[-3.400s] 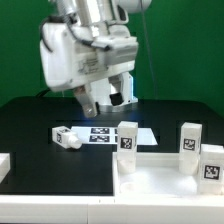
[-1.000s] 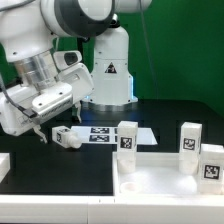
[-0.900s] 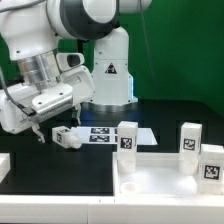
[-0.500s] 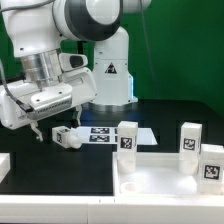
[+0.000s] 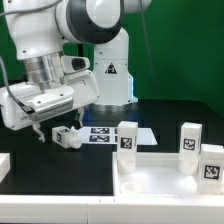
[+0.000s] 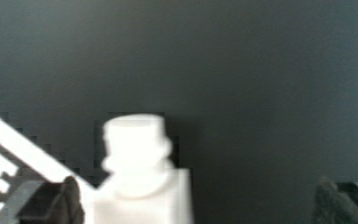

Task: Assemble square table

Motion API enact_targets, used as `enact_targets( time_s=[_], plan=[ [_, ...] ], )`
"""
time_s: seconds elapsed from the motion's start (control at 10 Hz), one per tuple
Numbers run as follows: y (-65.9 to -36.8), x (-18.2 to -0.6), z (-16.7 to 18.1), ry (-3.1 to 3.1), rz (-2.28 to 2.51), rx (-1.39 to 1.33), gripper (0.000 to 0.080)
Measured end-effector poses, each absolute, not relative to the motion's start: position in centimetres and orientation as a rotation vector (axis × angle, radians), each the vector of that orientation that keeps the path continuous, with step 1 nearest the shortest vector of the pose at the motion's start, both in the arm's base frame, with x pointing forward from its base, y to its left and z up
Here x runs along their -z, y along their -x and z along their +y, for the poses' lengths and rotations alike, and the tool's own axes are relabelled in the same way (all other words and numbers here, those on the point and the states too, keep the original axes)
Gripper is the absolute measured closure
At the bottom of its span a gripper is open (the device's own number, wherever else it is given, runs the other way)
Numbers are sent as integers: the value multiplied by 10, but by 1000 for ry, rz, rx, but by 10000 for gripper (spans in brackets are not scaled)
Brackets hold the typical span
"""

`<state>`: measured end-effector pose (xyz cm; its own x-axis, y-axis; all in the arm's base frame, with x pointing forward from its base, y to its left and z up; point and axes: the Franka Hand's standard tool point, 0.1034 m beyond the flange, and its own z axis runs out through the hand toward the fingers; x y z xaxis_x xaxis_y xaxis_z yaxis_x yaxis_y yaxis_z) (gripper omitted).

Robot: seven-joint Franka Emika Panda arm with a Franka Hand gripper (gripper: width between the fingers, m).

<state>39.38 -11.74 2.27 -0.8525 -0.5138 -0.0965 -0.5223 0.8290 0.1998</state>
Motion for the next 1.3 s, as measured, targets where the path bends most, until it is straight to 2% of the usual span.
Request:
enact_targets(
  time_s=[0.3, 0.7, 0.8, 0.9, 1.0, 1.2, 1.3],
  plan=[
    [-382, -9, -121, 853, 3008, -341, 151],
    [-383, -5, -123, 867, 3018, -345, 180],
    [-383, -5, -123, 867, 3019, -345, 360],
    [-383, -5, -123, 867, 3019, -345, 360],
    [-383, -5, -123, 867, 3019, -344, 519],
    [-384, -6, -121, 945, 3001, -368, 517],
    [-394, -11, -118, 1068, 2956, -395, 517]
  ],
)
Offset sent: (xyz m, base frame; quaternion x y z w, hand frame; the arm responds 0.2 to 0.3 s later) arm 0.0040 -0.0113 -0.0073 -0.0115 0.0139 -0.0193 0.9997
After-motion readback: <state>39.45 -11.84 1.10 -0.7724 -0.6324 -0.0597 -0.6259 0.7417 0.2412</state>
